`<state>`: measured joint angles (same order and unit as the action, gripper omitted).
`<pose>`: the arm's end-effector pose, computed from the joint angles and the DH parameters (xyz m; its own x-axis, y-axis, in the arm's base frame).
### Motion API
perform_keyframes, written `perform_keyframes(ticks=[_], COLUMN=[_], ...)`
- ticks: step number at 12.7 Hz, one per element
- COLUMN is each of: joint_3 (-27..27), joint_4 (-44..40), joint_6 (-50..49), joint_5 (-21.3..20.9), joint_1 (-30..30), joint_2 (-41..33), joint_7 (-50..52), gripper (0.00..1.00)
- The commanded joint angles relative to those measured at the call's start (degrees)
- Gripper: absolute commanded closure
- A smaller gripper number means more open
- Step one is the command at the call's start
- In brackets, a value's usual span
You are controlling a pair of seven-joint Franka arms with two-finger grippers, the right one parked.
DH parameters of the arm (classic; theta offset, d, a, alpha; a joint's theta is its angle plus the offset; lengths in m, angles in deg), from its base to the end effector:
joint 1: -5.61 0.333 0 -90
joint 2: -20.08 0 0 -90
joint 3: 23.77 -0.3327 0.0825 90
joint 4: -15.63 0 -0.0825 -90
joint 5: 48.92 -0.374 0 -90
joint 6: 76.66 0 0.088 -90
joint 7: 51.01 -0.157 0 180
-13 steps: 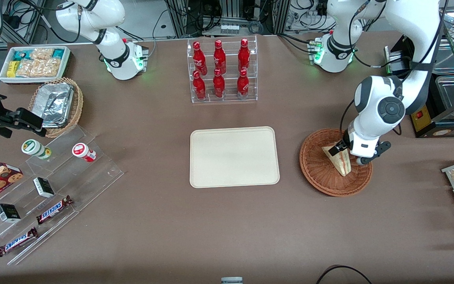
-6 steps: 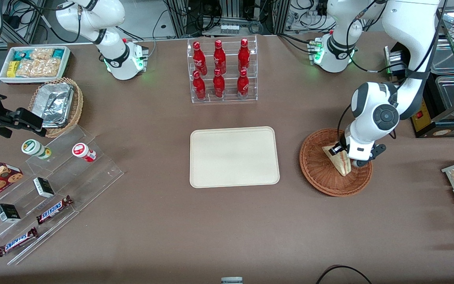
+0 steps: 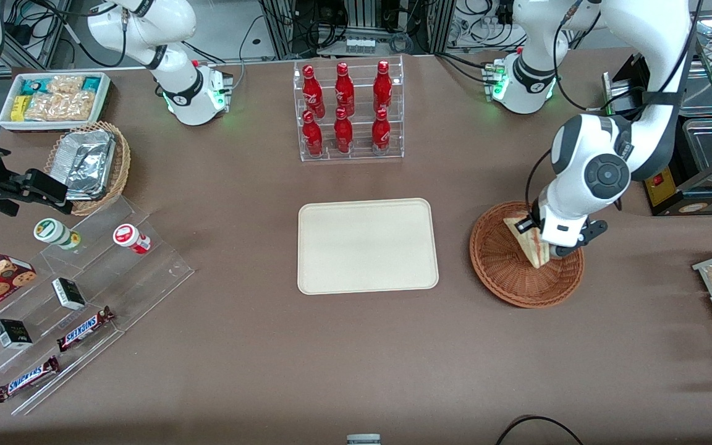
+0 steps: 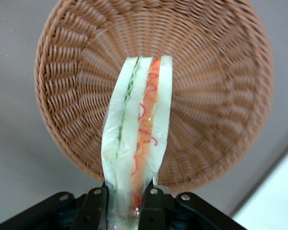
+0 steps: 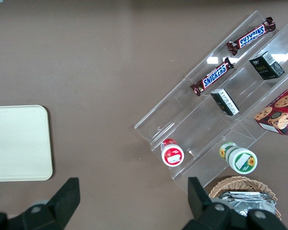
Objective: Place sandwich from basket to tray
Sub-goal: 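Lift the sandwich and carry it over the cream tray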
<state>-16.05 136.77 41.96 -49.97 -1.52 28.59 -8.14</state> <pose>0.5107 -0.1334 0.3044 0.8745 0.4635 -0.1431 0.4486 -0.8849 -0.1250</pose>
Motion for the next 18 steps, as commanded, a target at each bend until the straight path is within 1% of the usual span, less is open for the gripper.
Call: perform_keyframes(ticks=[1, 3, 5, 10, 13, 18], joint_3=[-0.1, -0.1, -0.1, -0.1, -0.1, -0.1], joint_4=[-9.4, -16.2, -21.5, -33.7, -42.5, -46.9], joint_6=[-7.5, -10.9, -11.3, -10.9, -10.9, -10.3], joint_5=[0.4, 0.4, 0.5, 0.5, 0.5, 0.5], joint_1=[-5.6, -9.9, -14.5, -23.6, -27.5, -32.2], joint_2=[4.1, 8.6, 13.1, 25.0, 32.1, 36.8], joint_7=[-0.2, -0.1, 1.1, 8.5, 16.3, 20.3], gripper=[0.93, 0.93, 0.93, 0.92, 0.92, 0.93])
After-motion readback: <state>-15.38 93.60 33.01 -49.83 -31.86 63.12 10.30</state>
